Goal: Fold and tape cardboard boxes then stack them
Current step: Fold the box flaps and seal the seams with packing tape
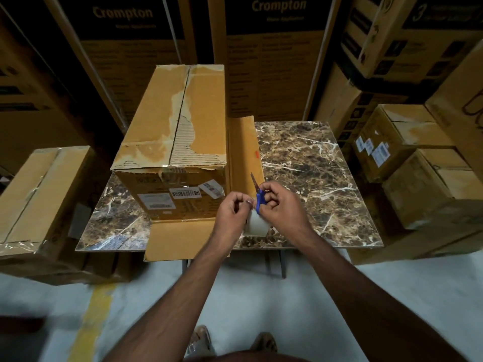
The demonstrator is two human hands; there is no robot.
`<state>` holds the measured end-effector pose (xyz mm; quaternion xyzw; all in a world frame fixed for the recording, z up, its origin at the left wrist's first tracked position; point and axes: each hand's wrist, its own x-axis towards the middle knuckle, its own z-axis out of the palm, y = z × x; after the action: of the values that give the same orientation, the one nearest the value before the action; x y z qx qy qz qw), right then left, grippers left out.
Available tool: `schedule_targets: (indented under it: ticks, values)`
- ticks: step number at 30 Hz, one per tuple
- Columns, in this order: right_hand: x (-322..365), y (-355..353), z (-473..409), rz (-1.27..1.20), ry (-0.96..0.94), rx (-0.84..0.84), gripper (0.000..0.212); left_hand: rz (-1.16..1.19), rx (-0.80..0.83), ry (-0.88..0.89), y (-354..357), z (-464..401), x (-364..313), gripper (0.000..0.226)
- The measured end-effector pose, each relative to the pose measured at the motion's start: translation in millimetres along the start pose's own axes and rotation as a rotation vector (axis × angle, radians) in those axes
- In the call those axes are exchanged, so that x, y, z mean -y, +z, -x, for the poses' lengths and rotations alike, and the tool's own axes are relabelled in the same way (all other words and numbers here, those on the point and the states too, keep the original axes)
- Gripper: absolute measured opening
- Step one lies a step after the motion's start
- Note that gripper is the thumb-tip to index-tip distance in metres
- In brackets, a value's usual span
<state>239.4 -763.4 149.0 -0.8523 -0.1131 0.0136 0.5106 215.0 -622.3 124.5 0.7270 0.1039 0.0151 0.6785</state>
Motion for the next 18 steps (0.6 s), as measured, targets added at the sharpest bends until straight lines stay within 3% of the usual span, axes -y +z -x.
schedule_targets:
  ticks: [4, 8, 14, 18]
  values:
    - [-4, -3, 0, 0.064, -0.072, -0.017, 0.032, 0.007, -0.052, -0.027, 6, -3, -4, 0.008]
    - [-6, -8, 0, 0.043, -0.095, -0.039, 0.031, 0.024, -0.053, -0.065, 10, -6, -16, 0.041]
    - [2, -19, -6, -0.048, -0.131, -0.144, 0.037, -0.006, -0.152, -0.121, 23, -15, -27, 0.017]
    - [6, -29, -15, -0.037, -0.145, -0.087, 0.039, 0.000, -0.172, -0.099, 28, -16, -28, 0.016]
